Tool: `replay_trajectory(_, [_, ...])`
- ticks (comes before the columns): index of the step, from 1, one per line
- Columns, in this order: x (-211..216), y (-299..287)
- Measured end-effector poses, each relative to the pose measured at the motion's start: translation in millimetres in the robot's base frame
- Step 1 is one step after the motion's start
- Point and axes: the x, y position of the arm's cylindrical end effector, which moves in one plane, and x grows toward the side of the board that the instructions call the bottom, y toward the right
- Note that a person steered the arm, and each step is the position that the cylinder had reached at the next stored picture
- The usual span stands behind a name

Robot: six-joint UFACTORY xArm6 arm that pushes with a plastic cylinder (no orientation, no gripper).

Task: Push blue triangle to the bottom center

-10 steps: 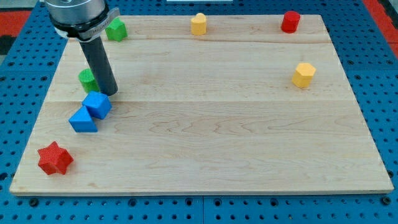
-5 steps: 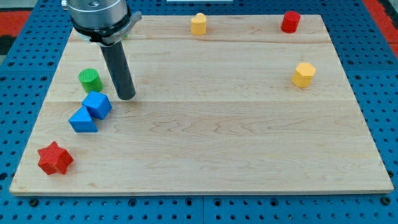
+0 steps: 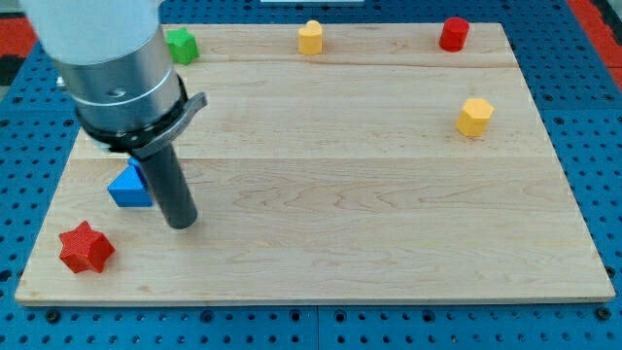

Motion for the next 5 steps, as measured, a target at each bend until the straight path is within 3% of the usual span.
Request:
replay_trajectory(3, [-14.6,-101.8])
replay_trajectory(5, [-38.1,-106.7])
